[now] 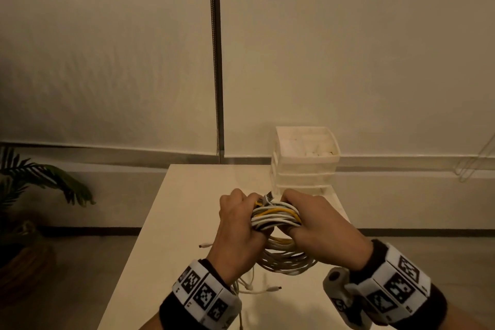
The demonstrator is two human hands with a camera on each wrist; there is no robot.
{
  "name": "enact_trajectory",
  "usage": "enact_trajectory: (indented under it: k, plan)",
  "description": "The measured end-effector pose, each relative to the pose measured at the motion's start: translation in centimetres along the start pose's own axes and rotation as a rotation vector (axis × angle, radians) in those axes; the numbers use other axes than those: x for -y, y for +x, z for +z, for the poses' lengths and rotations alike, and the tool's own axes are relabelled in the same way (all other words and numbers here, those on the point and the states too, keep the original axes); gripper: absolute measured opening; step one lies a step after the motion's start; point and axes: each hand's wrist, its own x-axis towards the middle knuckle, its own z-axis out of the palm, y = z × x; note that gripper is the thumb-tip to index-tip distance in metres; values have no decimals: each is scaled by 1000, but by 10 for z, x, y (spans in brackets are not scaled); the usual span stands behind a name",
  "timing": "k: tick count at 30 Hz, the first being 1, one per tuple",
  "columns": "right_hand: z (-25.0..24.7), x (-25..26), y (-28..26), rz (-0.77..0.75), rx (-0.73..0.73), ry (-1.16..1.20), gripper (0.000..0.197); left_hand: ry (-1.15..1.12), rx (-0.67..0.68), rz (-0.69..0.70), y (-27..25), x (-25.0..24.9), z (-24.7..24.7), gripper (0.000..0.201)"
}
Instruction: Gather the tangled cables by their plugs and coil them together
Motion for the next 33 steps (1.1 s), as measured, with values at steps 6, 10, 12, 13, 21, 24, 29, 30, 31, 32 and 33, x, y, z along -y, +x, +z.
enact_trajectory:
  k: [6,10,12,13,21,24,29,30,31,32,33]
  plan:
    - [-3,0,7,73,14,75,10,-202,224,-69,8,10,-10,14]
    - [-13,8,12,133,-26,314,21,-456,147,-146,9,7,-14,22]
    - [-18,8,10,152,-59,482,30,-596,70,-195,11,0,-17,18]
    - [-19,6,8,154,-62,553,31,-683,15,-254,12,-3,-18,15]
    - [16,-9,-9,72,-21,958,65,-1344,-286,-582,38,-15,-41,23]
    - [17,-16,-4,65,26,884,46,-1363,-248,-481,39,-27,-48,21]
    - [-1,-32,6,-5,73,499,38,-1383,-72,-459,36,-41,-59,17]
    - [-6,-40,9,-52,75,328,34,-1377,-52,-465,36,-42,-62,20]
    - [-12,-47,13,-77,67,159,29,-1370,-46,-469,37,-43,-67,24]
    - [-23,-52,14,-58,43,15,27,-1365,-63,-471,38,-45,-71,26]
    - [-36,-53,10,-15,-32,-84,29,-1344,-109,-457,40,-46,-75,27]
